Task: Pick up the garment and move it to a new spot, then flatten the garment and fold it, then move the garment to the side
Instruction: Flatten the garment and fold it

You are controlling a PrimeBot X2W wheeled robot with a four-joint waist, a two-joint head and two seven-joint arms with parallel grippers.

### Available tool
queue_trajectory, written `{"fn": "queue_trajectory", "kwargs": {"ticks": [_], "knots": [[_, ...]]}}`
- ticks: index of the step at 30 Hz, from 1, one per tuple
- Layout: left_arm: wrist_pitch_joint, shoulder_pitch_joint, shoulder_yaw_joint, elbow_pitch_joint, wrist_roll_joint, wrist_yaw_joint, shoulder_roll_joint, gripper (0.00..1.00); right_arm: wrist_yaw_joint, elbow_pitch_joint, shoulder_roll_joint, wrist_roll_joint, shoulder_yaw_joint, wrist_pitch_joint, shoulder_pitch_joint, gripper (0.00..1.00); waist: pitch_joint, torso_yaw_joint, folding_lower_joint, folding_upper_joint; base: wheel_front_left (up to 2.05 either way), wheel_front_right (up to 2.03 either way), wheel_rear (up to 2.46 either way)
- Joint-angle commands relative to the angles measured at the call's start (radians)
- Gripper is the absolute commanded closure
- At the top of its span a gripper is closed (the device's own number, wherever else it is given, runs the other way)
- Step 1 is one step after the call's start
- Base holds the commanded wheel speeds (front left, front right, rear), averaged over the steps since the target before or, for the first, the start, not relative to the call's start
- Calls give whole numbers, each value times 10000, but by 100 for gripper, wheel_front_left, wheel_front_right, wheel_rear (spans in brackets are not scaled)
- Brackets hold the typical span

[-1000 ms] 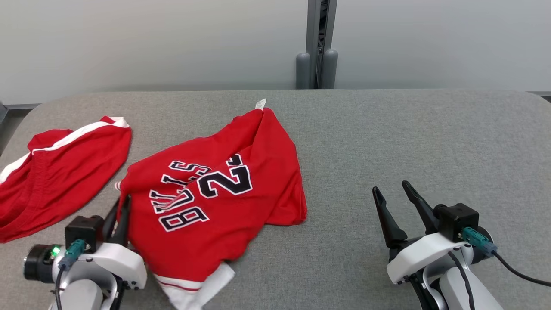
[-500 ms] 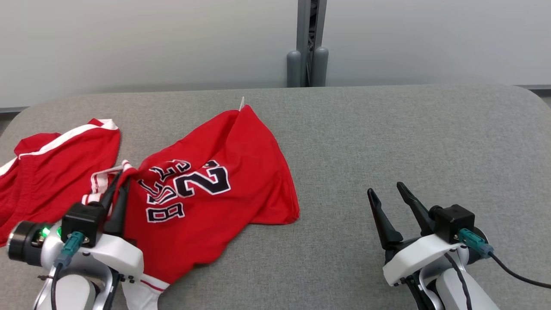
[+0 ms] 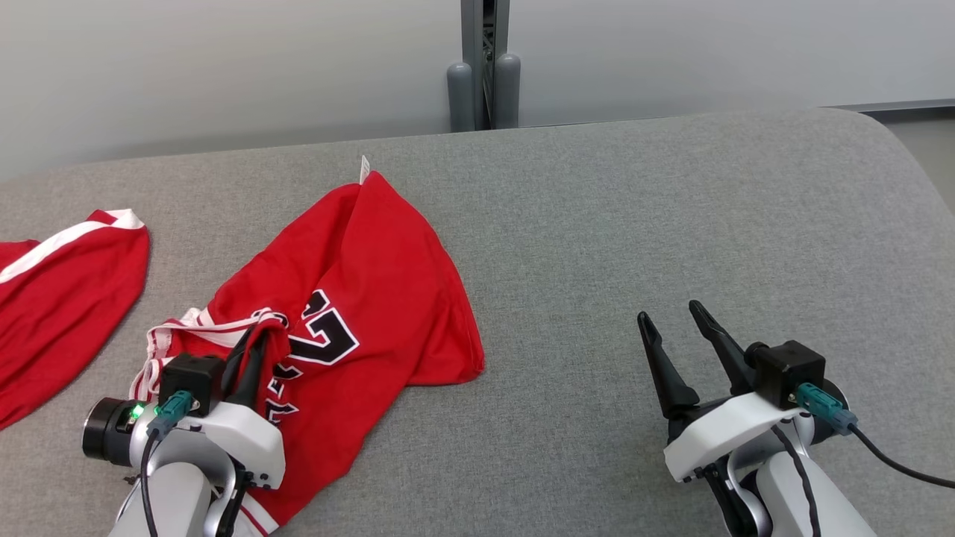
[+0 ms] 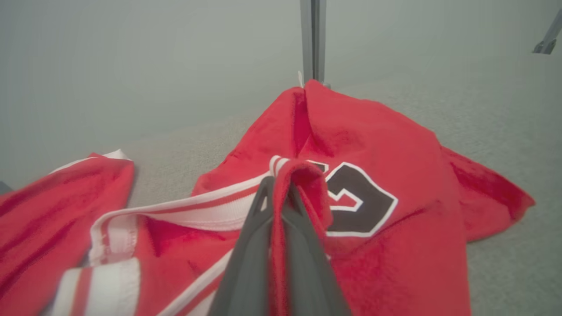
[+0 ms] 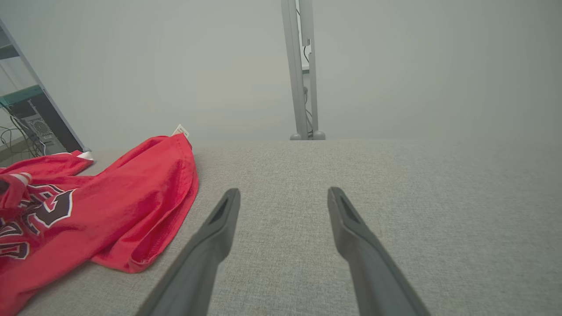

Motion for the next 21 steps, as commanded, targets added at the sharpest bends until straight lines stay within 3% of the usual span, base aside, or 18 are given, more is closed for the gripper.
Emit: {"fn": "queue_trajectory", "kwargs": {"ticks": [1,2,3,4,9,21], "knots": [[-54,-160,22,159,81,-26,41,100,1,16,-48,-70,-34,-9,-66,0,2,-11,0,0,0,0,0],[-106,-245,49,356,51,-52,-45,100,1,20,-48,-65,-47,-9,-60,0,-5,-6,0,0,0,0,0],[-155,-377,82,680,135,-76,-66,18,1,9,-51,-62,-83,-8,-4,0,-29,42,0,0,0,0,0],[-176,-412,104,780,172,-65,-85,0,1,-6,-50,-62,-94,-8,32,0,-48,85,0,0,0,0,0],[-189,-105,536,81,345,74,-237,0,1,-53,-51,-52,-97,-8,129,0,-139,384,0,0,0,0,0],[-172,2182,2179,-3889,1317,701,-699,0,1,-114,-51,-65,-260,-8,357,0,-430,1182,0,0,0,0,0]]}}
